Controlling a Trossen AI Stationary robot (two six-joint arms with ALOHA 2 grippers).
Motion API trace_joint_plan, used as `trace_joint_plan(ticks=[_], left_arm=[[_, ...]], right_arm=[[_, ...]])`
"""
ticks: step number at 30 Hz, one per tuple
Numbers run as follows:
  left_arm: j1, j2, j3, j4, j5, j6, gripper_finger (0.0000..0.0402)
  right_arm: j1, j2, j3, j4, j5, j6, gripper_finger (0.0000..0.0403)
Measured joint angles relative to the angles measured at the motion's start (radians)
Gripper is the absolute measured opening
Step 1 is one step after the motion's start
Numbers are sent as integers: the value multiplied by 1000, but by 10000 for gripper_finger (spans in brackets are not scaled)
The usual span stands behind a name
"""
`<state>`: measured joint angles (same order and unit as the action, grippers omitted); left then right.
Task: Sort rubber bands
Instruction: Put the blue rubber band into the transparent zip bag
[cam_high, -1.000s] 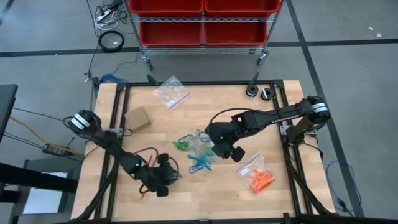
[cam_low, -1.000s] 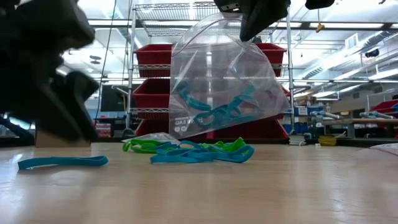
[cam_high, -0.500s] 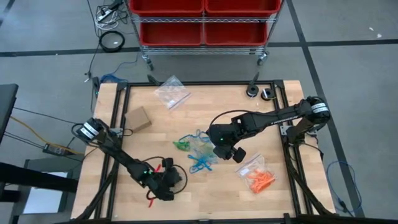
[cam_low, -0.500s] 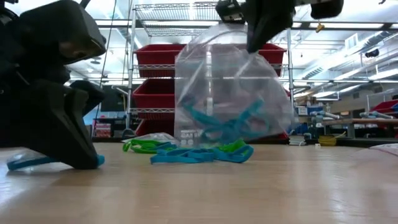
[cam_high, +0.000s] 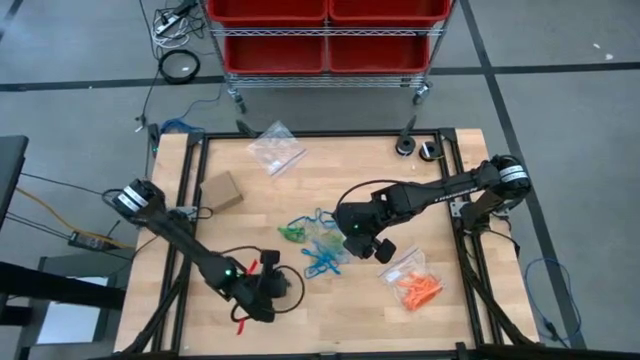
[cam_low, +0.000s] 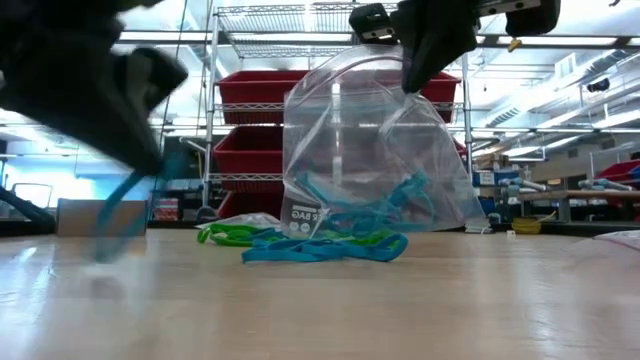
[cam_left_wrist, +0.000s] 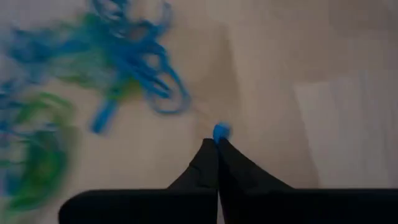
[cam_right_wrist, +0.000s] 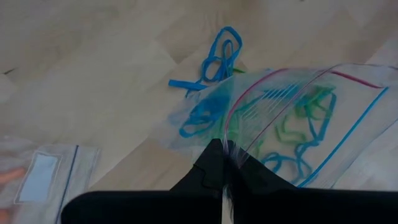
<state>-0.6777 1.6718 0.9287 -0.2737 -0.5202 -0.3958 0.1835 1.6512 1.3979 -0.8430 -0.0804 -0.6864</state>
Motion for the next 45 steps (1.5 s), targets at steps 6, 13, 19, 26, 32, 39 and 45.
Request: trace_joint_plan(ticks=[6, 13, 19, 26, 32, 39, 45], left_arm=[[20, -100, 103, -121, -173, 150, 1], [158, -182, 204, -58, -297, 413, 1], [274, -186, 277, 36, -270, 607, 1], [406, -163, 276, 64, -92, 598, 1], [421, -111, 276, 107, 0, 578, 1], [416, -57, 276, 90, 96, 492, 1], [414, -41, 276, 39, 109, 443, 21]], right_arm=[[5, 0, 0, 17, 0, 2, 0], [18, 0, 0, 46, 0, 3, 0], [18, 0, 0, 46, 0, 3, 0], [18, 0, 0, 45, 1, 3, 0], [18, 0, 0, 38, 1, 2, 0], [18, 0, 0, 38, 5, -6, 0], [18, 0, 0, 39, 9, -6, 0]])
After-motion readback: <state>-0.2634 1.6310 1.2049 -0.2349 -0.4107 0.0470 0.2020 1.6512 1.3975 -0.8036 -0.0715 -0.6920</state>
